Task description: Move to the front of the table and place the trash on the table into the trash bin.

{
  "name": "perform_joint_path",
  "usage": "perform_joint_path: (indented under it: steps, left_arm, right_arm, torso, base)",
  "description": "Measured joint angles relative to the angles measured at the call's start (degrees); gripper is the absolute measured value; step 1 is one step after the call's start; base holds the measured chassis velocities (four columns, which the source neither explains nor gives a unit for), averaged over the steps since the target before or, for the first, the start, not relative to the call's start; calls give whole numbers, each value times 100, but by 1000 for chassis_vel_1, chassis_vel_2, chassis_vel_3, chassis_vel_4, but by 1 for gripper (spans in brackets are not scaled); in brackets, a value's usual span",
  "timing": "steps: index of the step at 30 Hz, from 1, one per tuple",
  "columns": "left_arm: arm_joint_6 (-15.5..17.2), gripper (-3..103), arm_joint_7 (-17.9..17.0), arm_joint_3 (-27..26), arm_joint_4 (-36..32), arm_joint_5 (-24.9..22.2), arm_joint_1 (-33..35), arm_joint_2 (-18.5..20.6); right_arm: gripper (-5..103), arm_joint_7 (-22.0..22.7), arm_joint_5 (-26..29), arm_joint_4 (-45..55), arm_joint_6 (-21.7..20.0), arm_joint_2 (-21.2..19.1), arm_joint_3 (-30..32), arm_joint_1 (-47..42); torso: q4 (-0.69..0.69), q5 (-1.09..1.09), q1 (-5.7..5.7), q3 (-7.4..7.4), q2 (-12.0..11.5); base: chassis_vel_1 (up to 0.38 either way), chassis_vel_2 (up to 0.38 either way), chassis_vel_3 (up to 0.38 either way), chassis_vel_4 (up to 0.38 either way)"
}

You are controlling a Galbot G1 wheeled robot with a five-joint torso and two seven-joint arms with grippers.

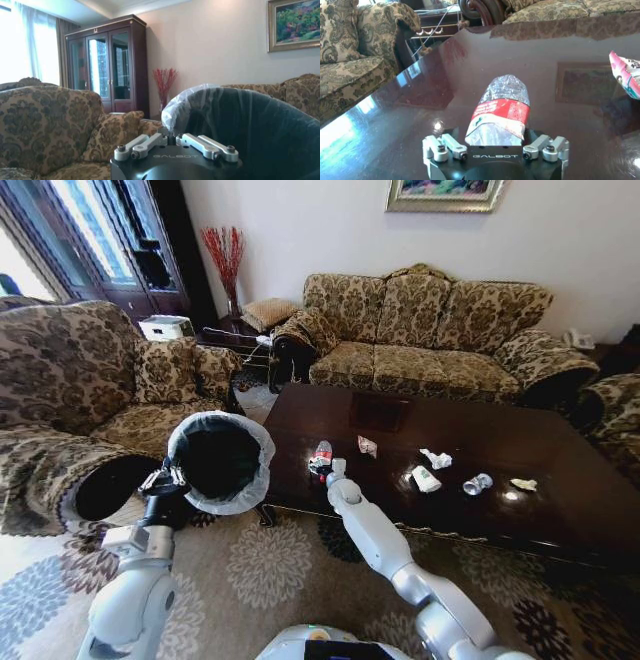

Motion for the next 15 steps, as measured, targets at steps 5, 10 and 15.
perform_joint_path:
  steps: [5, 10, 15]
  left_arm:
    - [-4, 3, 2, -3, -22, 4, 63, -2]
    - [-9, 3, 4, -16, -30, 4, 80, 12]
    - [-10, 3, 10, 6, -73, 9, 111, -4]
  right_arm:
    - [70, -25, -138, -25, -7, -23, -31, -23]
    - [62, -34, -153, -51, -8, -23, -38, -43]
    - [47, -33, -155, -39, -4, -39, -28, -57]
  torso:
    - [0, 0, 0, 0, 0]
    - [0, 0, 0, 0, 0]
    - [0, 0, 0, 0, 0]
  base:
    - [0, 0, 0, 0]
    - [0, 0, 0, 0]
    - [0, 0, 0, 0]
